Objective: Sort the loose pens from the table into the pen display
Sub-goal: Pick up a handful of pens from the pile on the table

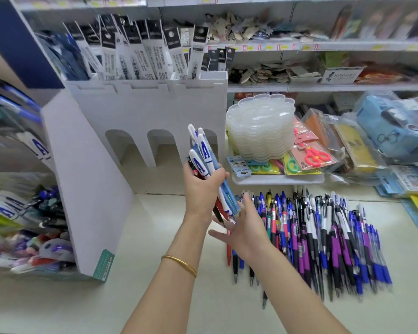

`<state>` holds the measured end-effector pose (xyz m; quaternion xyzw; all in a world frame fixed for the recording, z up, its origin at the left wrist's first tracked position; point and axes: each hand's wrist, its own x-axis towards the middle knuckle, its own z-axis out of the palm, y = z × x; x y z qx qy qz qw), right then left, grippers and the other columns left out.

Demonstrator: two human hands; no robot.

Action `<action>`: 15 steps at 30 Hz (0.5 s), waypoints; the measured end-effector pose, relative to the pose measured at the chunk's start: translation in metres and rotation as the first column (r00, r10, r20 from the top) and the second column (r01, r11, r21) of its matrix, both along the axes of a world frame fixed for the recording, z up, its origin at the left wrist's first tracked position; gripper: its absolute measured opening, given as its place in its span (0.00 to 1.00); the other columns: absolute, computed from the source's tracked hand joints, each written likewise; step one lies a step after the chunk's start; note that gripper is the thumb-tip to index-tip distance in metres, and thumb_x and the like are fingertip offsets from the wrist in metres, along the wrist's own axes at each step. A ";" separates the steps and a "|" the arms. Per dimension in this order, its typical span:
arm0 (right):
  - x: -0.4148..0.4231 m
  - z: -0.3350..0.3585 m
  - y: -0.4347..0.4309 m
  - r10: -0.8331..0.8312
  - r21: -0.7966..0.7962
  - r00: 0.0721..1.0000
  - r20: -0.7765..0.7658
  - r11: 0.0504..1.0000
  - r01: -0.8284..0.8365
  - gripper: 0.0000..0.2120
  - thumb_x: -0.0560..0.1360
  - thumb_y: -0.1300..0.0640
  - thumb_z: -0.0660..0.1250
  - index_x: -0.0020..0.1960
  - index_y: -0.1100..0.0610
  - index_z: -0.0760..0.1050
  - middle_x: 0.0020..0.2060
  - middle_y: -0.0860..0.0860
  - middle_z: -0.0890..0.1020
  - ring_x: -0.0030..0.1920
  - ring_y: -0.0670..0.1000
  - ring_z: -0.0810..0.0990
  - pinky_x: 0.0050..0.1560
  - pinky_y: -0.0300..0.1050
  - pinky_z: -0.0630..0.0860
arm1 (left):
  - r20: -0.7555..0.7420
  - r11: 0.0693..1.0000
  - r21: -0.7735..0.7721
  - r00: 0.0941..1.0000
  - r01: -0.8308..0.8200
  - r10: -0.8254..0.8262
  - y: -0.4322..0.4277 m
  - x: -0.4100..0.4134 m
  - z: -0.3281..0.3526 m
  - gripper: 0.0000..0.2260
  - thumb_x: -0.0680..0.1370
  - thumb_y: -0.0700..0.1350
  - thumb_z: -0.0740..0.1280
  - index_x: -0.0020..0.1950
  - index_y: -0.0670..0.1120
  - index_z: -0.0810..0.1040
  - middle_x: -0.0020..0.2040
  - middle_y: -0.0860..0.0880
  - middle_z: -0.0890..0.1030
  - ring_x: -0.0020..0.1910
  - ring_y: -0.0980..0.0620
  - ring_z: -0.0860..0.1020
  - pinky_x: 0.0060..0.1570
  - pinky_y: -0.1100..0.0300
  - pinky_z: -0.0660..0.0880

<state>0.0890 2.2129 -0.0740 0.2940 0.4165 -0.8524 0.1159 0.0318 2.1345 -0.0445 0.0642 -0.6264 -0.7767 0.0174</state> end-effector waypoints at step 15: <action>-0.014 0.035 -0.010 -0.145 -0.554 0.959 -0.245 0.832 -0.015 0.21 0.71 0.53 0.66 0.63 0.55 0.78 0.58 0.55 0.81 0.58 0.54 0.81 0.56 0.48 0.79 | -0.202 0.995 0.081 0.978 0.064 -0.047 0.012 0.033 0.019 0.26 0.65 0.33 0.74 0.59 0.51 0.76 0.50 0.47 0.82 0.53 0.49 0.82 0.55 0.47 0.78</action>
